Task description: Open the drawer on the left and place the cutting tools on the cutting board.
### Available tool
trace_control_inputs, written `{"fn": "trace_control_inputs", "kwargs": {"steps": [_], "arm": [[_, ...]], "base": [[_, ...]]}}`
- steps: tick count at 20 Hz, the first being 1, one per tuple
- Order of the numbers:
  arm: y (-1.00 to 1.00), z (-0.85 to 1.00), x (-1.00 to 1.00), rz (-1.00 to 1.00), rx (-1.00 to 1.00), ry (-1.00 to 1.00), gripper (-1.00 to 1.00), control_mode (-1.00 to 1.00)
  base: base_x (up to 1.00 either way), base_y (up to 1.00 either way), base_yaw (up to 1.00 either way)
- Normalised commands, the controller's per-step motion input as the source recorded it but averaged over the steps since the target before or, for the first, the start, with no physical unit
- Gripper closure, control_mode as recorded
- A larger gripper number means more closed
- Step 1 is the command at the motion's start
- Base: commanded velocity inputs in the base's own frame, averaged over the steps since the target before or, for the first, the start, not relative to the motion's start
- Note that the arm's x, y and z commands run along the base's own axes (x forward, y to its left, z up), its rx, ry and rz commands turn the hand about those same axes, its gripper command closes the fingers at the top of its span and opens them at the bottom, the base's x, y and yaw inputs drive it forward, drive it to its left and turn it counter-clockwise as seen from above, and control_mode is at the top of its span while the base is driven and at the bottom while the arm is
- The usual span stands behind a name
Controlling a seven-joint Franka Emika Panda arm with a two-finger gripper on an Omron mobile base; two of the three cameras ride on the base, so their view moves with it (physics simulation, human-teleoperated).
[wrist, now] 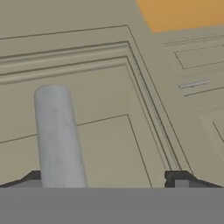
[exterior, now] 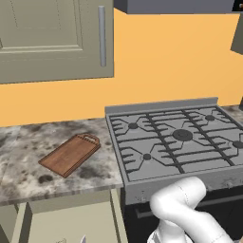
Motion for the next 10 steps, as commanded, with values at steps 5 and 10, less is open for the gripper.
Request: {"fn": "trace_control_inputs", "kwargs": {"steps": [5, 10], "arm": [[-0.2, 0.75, -0.11, -0.1, 0.06, 0.18, -1.0, -1.0], [-0.2, 0.38, -0.48, -0.04, 0.03, 0.07, -1.0, -1.0]], "base": [[0.0, 0.0, 0.0], [0.0, 0.0, 0.0]]}}
